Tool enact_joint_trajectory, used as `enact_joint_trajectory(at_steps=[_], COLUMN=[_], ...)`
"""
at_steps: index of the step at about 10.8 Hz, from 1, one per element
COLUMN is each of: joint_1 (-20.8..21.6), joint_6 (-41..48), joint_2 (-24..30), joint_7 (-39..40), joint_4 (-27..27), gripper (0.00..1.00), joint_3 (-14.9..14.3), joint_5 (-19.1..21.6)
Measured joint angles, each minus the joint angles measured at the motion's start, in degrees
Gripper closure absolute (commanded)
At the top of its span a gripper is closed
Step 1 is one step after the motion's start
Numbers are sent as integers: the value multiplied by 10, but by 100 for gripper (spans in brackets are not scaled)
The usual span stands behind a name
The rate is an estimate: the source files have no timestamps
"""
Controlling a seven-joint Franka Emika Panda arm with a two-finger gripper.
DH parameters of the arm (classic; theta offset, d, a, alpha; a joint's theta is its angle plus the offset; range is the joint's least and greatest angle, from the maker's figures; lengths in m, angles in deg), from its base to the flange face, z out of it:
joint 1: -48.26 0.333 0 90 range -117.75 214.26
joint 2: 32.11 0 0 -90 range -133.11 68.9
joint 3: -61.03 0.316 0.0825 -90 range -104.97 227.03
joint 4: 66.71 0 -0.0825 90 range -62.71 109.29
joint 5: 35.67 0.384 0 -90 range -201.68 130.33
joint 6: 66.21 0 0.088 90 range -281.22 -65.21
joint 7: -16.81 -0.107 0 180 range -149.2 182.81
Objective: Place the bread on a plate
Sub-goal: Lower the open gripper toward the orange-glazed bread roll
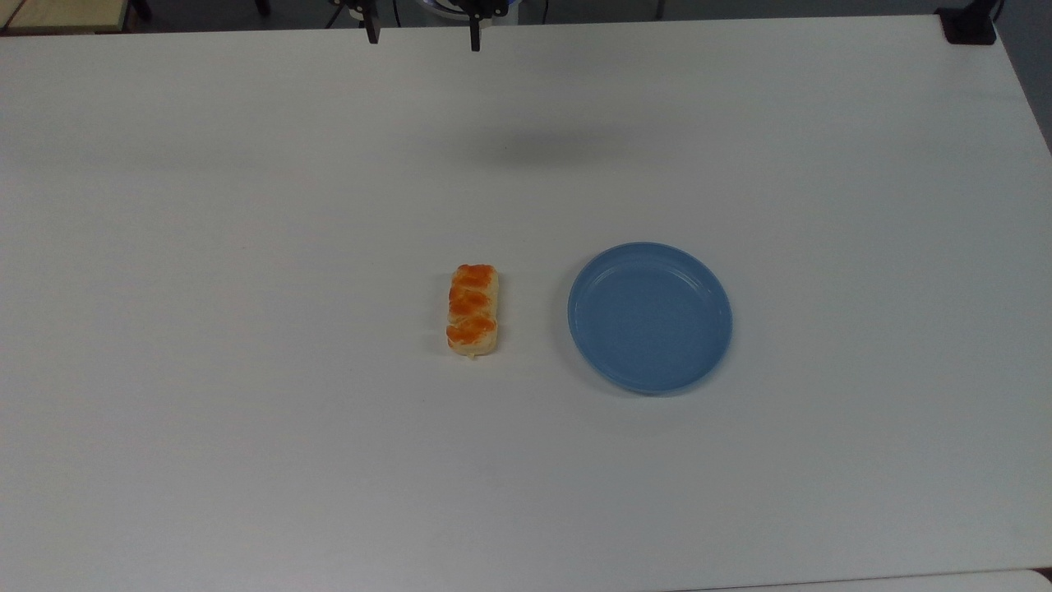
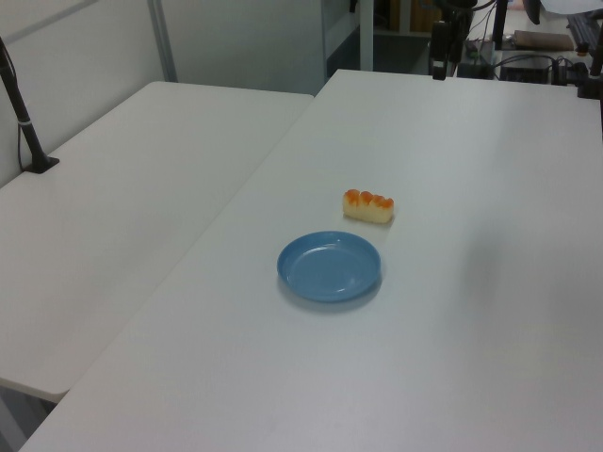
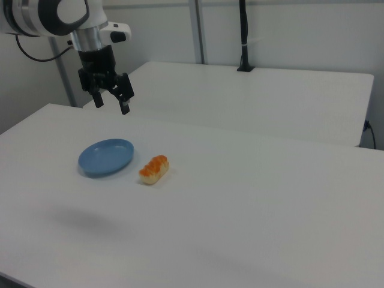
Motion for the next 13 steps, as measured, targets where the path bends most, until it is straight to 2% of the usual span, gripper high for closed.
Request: enact_joint_trajectory(at_steps=[13], joint_1=[0], joint_6=[0], joint_2=[-7], joint_7=[0], joint_4=[3], gripper=[0], joint_3=[0], joint_5=[0])
